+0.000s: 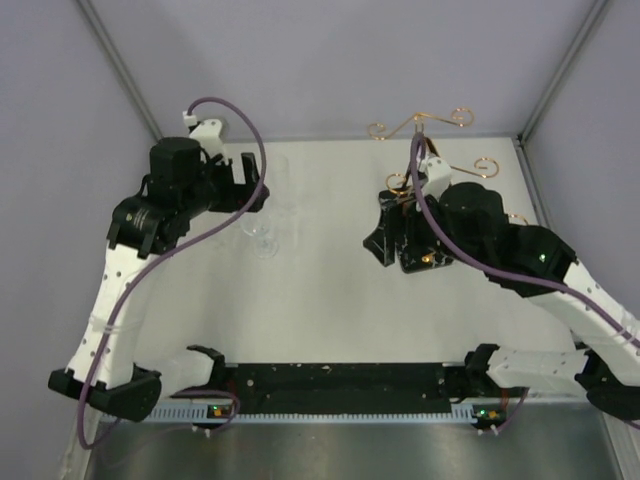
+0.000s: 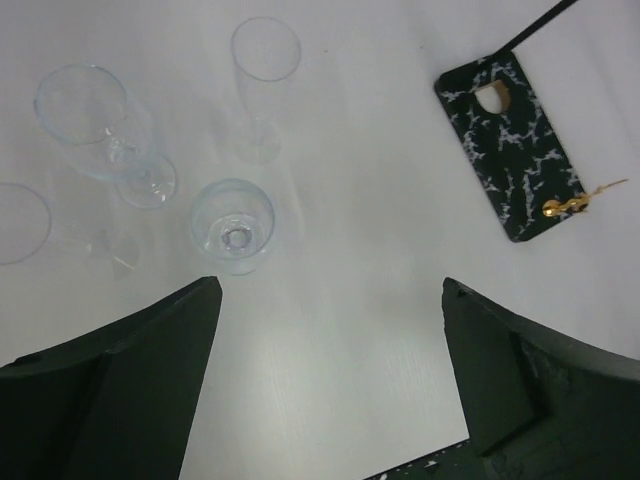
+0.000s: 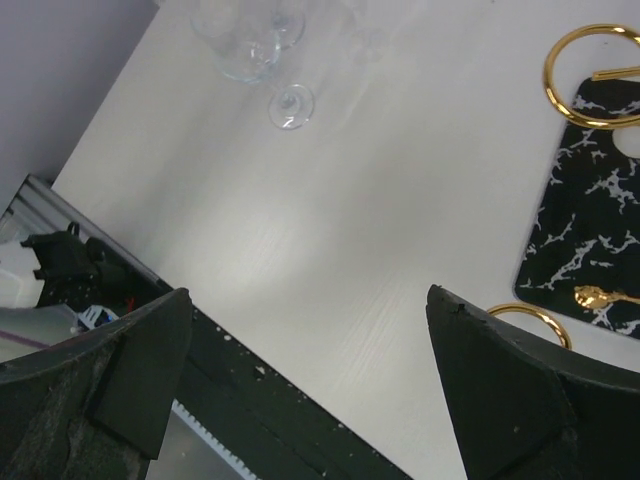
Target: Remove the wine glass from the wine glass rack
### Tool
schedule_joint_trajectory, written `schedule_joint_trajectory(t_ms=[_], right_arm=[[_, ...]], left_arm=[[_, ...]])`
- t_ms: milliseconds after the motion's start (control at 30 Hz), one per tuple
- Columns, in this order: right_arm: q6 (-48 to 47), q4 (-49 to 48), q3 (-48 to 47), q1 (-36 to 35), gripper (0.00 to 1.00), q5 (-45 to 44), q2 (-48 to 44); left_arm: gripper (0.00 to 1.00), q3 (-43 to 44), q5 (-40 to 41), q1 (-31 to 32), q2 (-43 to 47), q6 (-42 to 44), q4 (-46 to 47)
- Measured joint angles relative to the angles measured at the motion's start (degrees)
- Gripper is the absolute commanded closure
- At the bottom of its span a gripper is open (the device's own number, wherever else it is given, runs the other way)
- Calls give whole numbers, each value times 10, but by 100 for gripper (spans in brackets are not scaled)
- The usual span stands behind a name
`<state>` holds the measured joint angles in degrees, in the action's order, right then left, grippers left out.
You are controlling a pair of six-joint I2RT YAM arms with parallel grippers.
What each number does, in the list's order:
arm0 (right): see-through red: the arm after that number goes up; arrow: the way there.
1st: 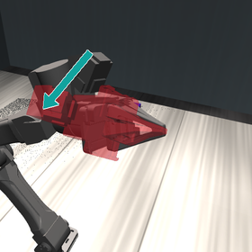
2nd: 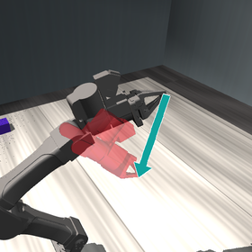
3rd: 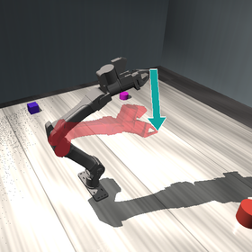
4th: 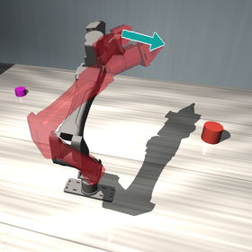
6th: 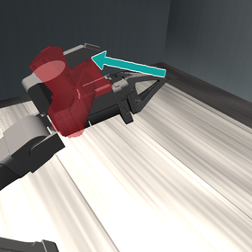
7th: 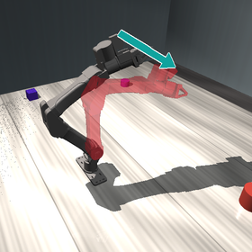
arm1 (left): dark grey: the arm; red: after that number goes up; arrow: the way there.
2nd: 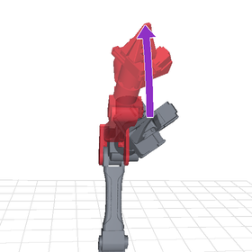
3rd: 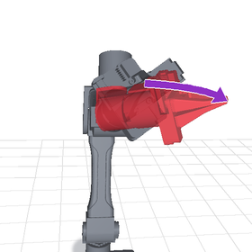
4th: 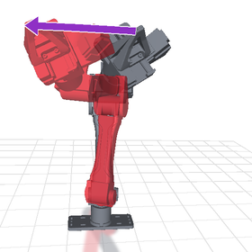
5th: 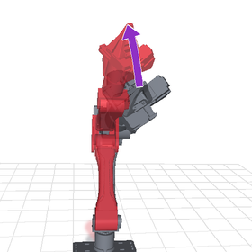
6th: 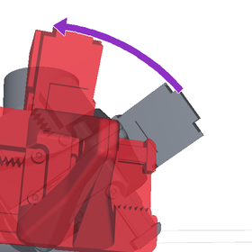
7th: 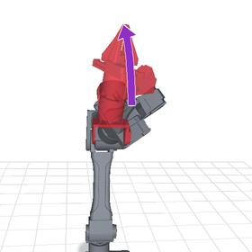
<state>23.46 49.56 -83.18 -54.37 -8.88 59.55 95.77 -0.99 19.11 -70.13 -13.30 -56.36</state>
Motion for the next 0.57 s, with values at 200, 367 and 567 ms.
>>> schedule_joint_trajectory(t_ms=[200, 367, 567], right_arm=[[19, 35, -53, 0, 1, -82, 20], [28, 47, -88, 0, 1, -142, 20], [23, 58, -103, 2, 1, -162, 24]], left_arm=[[2, -80, -82, 0, 98, 4, 66], [2, -116, -124, 0, 140, 9, 100], [2, -157, -151, 0, 172, 13, 119]])
